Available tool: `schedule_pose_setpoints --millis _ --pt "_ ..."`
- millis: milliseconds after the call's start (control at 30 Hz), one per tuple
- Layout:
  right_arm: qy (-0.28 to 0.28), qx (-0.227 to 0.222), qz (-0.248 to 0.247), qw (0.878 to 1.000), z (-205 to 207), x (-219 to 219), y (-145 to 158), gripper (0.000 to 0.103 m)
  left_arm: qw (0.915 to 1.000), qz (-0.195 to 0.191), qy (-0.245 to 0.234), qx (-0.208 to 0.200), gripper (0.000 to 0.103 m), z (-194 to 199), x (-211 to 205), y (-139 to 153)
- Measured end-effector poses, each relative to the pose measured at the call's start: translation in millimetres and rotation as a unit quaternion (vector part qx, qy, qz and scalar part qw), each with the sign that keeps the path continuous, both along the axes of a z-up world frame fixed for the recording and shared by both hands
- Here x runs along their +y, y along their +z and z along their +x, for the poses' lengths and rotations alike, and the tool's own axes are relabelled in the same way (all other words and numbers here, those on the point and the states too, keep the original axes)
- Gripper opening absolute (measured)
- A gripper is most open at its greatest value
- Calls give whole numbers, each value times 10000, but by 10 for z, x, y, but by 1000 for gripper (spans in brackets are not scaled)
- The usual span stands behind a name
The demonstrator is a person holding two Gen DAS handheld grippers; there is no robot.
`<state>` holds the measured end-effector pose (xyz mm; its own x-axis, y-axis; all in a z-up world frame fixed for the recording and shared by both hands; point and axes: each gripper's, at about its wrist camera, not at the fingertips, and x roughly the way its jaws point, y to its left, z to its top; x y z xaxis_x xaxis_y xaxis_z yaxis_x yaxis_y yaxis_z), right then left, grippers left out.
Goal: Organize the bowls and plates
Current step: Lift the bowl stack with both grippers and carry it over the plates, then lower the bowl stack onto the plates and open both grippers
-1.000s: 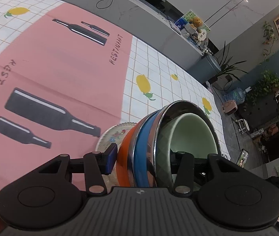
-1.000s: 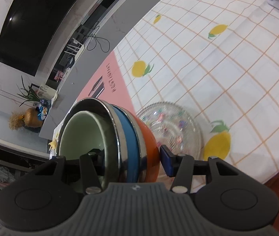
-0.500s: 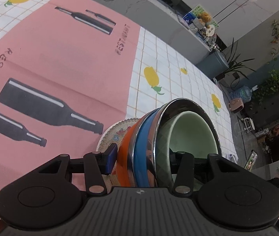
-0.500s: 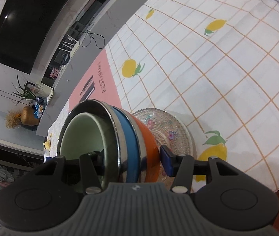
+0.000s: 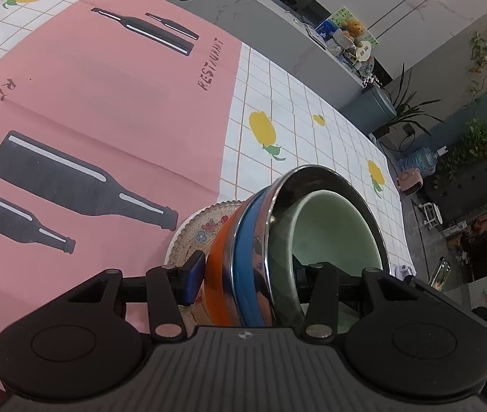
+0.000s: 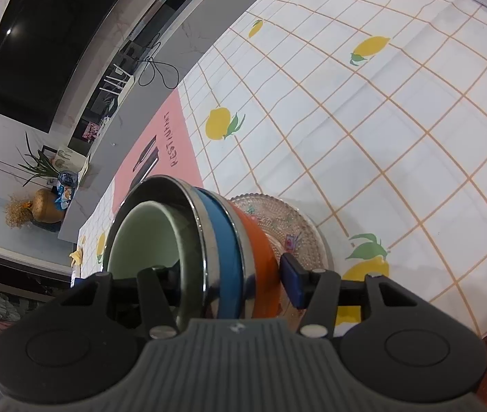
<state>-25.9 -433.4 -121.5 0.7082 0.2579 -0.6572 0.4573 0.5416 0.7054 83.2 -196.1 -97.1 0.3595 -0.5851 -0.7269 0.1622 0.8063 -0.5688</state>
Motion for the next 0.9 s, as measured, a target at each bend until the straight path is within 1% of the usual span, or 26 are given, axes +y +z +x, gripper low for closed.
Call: schedule_pose_setpoints --millis 167,233,300,333,400,500,600,733,900 --pt "-5 -61 196 9998 -19 5 1 68 10000 -58 -43 21 54 12 18 -8" --pt "-10 -89 232 9997 -27 5 8 71 9999 -114 6 11 59 10 33 -1" --pt "-15 -60 230 9997 -27 10 16 73 9998 -190 30 -15 68 10 38 7" --pt "-23 -31 221 9997 -25 11 19 77 9998 -195 38 -21 68 10 41 14" --pt "-45 -35 200 9998 -27 18 33 78 9999 -158 42 -44 69 8 40 37" --pt "-71 -33 123 9999 -32 31 70 82 9999 -129 41 -91 70 0 48 73" --pt "-105 10 -30 9999 -52 61 127 87 9998 -158 35 -150 70 -25 70 124" --pt "-117 62 -477 9988 -108 144 243 91 9992 -158 30 -364 72 -75 127 231" --pt "-34 163 -896 9958 -168 247 395 93 9977 -139 20 -670 72 -154 257 418"
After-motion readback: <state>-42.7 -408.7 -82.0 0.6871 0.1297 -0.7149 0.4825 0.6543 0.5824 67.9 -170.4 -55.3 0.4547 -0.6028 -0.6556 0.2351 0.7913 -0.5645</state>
